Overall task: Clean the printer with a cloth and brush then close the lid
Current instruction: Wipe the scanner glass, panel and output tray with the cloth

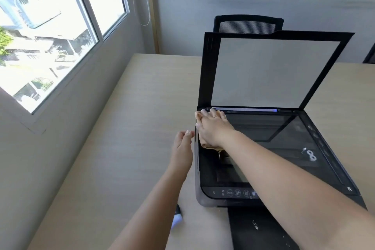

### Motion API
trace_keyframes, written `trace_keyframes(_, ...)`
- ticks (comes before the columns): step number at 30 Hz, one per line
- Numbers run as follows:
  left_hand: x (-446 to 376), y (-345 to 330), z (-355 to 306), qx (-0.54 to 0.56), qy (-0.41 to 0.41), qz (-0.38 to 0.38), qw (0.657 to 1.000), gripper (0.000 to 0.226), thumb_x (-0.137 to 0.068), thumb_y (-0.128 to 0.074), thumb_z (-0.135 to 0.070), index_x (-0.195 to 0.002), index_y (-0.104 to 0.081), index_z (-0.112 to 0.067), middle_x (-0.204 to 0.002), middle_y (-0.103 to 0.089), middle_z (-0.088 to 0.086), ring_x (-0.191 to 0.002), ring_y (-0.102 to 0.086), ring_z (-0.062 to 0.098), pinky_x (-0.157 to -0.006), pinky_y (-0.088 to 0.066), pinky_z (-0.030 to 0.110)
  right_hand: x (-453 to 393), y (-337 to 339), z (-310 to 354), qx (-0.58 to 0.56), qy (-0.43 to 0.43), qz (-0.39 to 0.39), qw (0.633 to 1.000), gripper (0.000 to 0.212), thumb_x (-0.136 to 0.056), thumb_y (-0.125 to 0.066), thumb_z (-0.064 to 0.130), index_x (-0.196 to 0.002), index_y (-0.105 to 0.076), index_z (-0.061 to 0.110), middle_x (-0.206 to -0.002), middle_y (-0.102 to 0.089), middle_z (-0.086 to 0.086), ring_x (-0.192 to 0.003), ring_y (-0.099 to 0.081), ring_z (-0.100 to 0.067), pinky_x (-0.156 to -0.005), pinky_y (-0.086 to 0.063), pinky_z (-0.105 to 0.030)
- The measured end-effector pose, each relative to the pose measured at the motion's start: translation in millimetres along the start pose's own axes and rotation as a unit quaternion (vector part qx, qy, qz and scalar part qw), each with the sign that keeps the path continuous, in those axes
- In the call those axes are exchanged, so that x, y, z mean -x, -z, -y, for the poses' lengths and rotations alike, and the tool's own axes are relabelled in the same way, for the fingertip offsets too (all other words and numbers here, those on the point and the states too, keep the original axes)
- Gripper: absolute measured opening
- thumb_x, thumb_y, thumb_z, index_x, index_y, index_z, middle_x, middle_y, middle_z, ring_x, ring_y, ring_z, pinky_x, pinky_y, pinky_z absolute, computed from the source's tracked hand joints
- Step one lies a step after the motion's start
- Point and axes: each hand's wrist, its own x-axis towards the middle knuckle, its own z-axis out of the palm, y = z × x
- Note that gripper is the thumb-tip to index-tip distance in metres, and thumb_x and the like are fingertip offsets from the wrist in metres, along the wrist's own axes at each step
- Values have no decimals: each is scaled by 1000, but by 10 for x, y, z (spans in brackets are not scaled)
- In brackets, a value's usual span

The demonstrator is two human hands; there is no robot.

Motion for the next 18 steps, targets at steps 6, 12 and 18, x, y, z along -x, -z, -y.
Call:
trace_keyframes(6,32,-137,50,4,-28,-3,1000,20,-102,-41,-20,-97,-59,-13,-94,-62,-3,-86,-57,4,-69,-43,10,-44,-54,5,-15,-3,-39,999,59,-100,-17,44,-152,-22,14,-162,-8,-1,-149,-2,-23,-121,0,-43)
trace_keyframes(12,37,-271,148,22,-35,-53,998,17,-97,-42,-23,-101,-59,-19,-110,-58,4,-102,-58,15,-88,-48,34,-105,-136,38,-7,5,-92,996,50,-101,-32,30,-148,-28,15,-161,-15,-4,-147,-10,-21,-118,-4,-35)
trace_keyframes(18,-77,-275,82,-15,-42,-38,998,18,-90,-45,-35,-103,-57,-32,-113,-56,2,-104,-59,19,-95,-48,48,-232,-204,-130,-64,5,-165,984,34,-98,-40,22,-129,-54,19,-149,-43,-2,-134,-36,-28,-110,-24,-35)
